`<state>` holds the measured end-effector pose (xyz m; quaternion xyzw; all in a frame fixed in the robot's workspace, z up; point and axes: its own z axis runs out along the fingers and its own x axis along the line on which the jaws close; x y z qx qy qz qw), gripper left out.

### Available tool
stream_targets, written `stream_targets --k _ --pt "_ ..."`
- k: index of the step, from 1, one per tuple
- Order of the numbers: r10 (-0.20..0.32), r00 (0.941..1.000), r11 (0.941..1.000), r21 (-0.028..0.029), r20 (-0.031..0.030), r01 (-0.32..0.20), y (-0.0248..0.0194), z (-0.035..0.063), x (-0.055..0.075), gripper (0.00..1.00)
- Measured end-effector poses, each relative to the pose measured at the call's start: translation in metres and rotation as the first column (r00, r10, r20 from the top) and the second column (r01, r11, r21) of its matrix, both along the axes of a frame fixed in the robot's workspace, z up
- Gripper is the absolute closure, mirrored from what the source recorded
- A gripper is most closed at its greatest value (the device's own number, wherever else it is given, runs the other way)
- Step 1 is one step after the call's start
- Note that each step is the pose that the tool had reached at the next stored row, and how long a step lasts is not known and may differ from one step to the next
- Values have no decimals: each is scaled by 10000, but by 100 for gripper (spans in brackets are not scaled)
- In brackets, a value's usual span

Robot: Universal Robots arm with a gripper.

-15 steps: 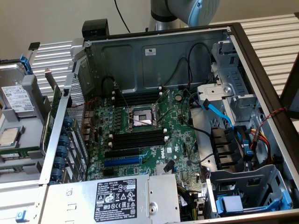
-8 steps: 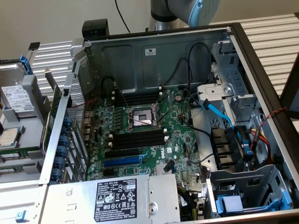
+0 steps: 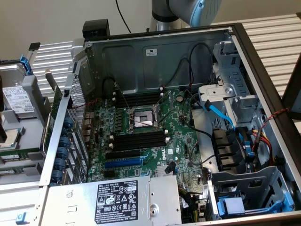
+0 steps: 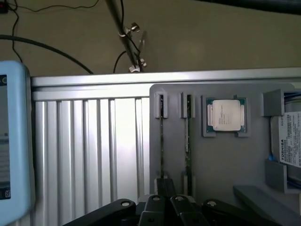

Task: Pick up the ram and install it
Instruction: 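Pick up the ram and move it above insertion slot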

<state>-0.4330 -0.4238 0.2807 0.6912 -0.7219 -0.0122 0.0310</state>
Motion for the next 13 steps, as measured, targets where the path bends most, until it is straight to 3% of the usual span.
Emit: stream_targets --k 13 --pt "175 9998 9998 0 -1 -175 -4 -192 0 88"
